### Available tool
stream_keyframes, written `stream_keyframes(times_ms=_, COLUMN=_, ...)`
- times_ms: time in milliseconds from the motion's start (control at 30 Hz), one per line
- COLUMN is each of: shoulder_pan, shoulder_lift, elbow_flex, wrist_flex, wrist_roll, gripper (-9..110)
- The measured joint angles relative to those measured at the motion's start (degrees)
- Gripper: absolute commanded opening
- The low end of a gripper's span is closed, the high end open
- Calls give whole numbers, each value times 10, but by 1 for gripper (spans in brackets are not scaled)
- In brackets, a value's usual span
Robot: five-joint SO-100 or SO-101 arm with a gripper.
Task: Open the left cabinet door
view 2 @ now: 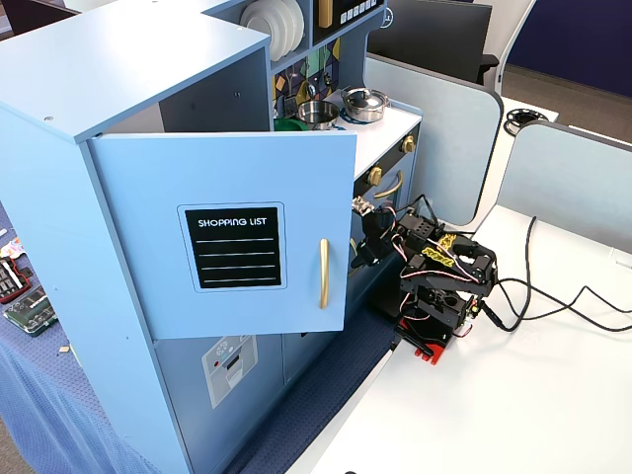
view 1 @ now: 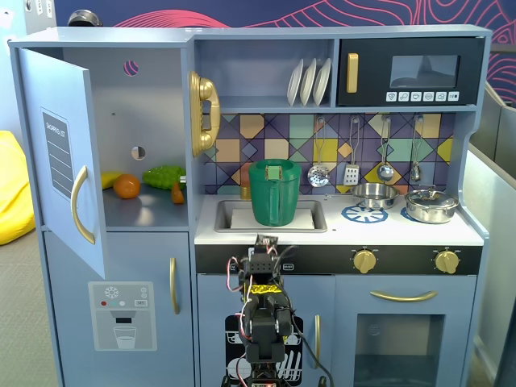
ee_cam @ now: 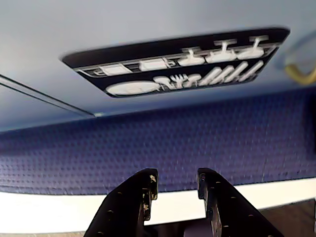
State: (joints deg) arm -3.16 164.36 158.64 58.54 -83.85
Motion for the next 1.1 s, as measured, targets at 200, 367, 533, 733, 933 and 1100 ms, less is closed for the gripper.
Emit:
stream_keyframes(times_ms=200, shoulder_pan=-1, shoulder_lift=29, elbow_flex=79, wrist_flex=-46, wrist_roll=1, gripper=0)
stream_keyframes(times_ms=367, shoulder_pan=2, shoulder_lift=56, elbow_flex=127, wrist_flex=-47, wrist_roll=4, gripper=0)
stream_keyframes(times_ms=533, shoulder_pan=3, shoulder_lift=77, elbow_flex=134, wrist_flex=-31, wrist_roll=26, gripper=0)
stream_keyframes(times_ms=733, shoulder_pan=4, shoulder_lift=120, elbow_flex=134, wrist_flex=8, wrist_roll=40, gripper=0)
stream_keyframes(times_ms=933, shoulder_pan=20, shoulder_lift=168, elbow_flex=134, wrist_flex=81, wrist_roll=39, gripper=0)
stream_keyframes(times_ms=1100, shoulder_pan=24, shoulder_lift=172, elbow_flex=134, wrist_flex=129, wrist_roll=32, gripper=0)
